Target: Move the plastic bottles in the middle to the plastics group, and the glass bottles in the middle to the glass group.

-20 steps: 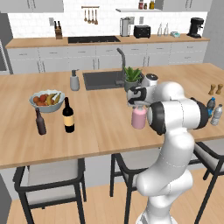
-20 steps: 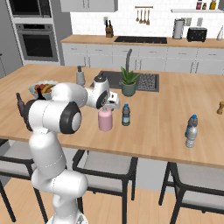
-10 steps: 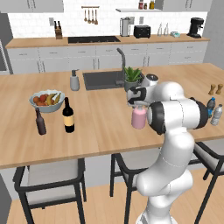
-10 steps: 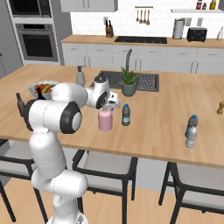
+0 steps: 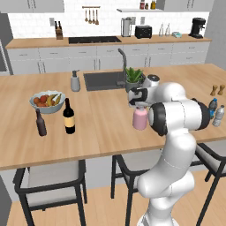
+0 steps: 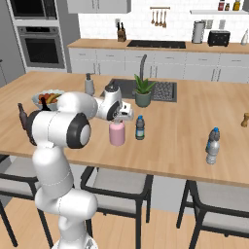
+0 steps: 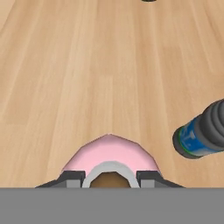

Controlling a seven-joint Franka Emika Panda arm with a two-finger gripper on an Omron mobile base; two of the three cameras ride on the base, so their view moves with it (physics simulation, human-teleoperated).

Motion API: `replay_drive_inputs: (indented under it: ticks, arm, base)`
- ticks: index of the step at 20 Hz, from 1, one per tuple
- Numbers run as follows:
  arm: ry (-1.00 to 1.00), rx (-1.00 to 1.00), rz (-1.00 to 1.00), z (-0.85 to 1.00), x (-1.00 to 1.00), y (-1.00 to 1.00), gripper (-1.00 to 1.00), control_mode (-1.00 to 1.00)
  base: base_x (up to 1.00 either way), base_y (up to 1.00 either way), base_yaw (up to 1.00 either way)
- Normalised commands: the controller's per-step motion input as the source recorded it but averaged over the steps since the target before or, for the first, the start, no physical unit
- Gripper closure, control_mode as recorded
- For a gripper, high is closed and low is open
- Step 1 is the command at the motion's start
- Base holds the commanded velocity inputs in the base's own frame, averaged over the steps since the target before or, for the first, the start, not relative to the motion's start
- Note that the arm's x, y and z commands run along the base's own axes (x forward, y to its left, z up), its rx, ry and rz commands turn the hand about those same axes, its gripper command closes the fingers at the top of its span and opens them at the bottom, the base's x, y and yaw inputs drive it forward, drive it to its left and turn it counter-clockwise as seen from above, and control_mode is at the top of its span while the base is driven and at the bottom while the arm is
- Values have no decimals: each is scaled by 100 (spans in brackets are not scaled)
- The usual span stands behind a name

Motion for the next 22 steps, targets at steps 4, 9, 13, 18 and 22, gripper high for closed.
replay_drive_inputs:
  ticks: [4,9,13,18,22]
  arm:
    - [-2,0,5,0,-43,18,100,-100]
    - [-2,0,10,14,-73,49,100,-100]
    - [0,-2,8,50,-49,79,100,-100]
    - [3,-7,10,59,-17,98,100,-100]
    - [5,-5,10,21,-32,100,100,-100]
  base:
    - [0,0,0]
    - [0,0,0]
    - [0,0,0]
    - [0,0,0]
    - [0,0,0]
